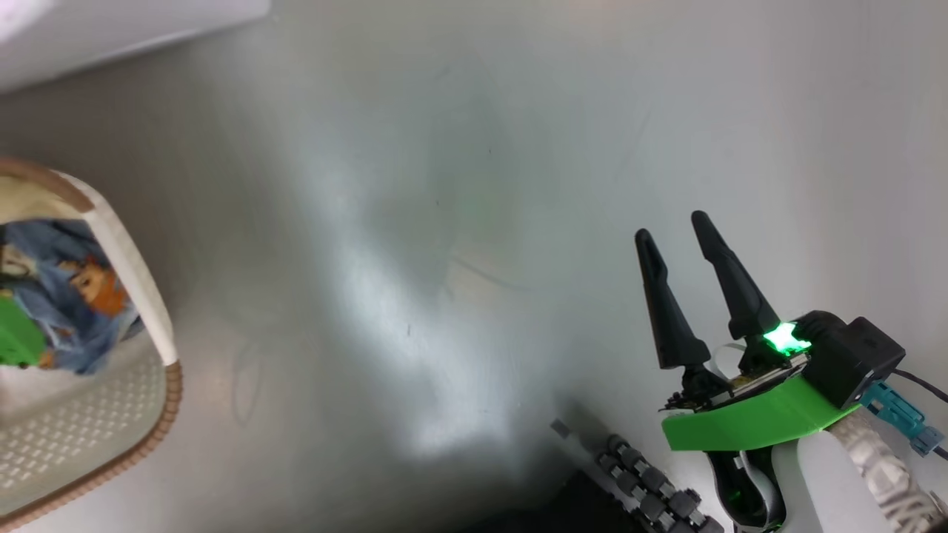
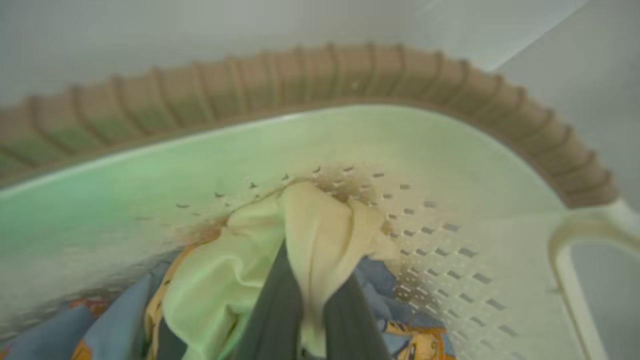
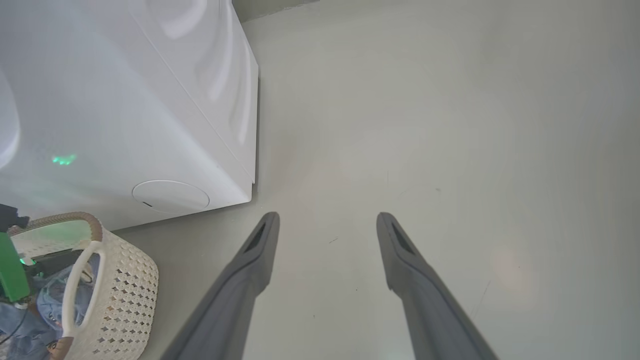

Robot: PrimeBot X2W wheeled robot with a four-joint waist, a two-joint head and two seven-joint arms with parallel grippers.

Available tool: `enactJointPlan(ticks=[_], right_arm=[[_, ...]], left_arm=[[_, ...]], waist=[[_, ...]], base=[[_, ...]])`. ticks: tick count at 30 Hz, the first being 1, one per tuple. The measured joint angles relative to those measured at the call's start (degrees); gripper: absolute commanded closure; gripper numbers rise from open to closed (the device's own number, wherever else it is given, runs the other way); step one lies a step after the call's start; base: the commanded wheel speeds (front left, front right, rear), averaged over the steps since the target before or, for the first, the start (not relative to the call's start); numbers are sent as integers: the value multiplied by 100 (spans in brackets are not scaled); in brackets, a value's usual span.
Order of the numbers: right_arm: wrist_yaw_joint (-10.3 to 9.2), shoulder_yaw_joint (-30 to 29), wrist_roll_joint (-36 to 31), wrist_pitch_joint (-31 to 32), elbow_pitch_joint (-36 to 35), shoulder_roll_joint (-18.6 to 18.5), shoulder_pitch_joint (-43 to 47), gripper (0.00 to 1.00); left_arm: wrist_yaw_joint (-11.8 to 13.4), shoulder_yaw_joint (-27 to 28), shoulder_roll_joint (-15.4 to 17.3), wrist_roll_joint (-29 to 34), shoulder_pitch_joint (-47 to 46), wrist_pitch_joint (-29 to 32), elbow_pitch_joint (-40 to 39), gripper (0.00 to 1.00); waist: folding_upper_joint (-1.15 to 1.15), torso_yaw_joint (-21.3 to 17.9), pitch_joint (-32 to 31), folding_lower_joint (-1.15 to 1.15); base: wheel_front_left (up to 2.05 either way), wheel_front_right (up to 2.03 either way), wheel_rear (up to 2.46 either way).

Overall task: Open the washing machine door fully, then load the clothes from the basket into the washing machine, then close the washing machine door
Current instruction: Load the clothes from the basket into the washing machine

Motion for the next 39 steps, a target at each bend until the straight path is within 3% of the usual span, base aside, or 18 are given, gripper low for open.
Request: enactJointPlan(ticks=[7,22,31,39], right_arm=[[0,-82,-45,-38,261,-2,-76,0],[0,-281,-364,-40,782,-20,-28,0],[0,-354,-453,-40,1023,-30,35,0],[0,-415,-487,-40,1183,-33,243,0]], left_arm=[[54,1088,-344,520,980,-1,-756,100],[42,2960,-1610,1693,2461,0,-1863,100],[0,3729,-2127,2218,2989,0,-2596,100],[0,4076,-2390,2487,3449,0,-3233,100]], waist=[[0,191,-544,0],[0,677,-1953,0],[0,1016,-2722,0],[0,1227,-3296,0]], base=[[0,0,0],[0,0,0],[0,0,0],[0,0,0]])
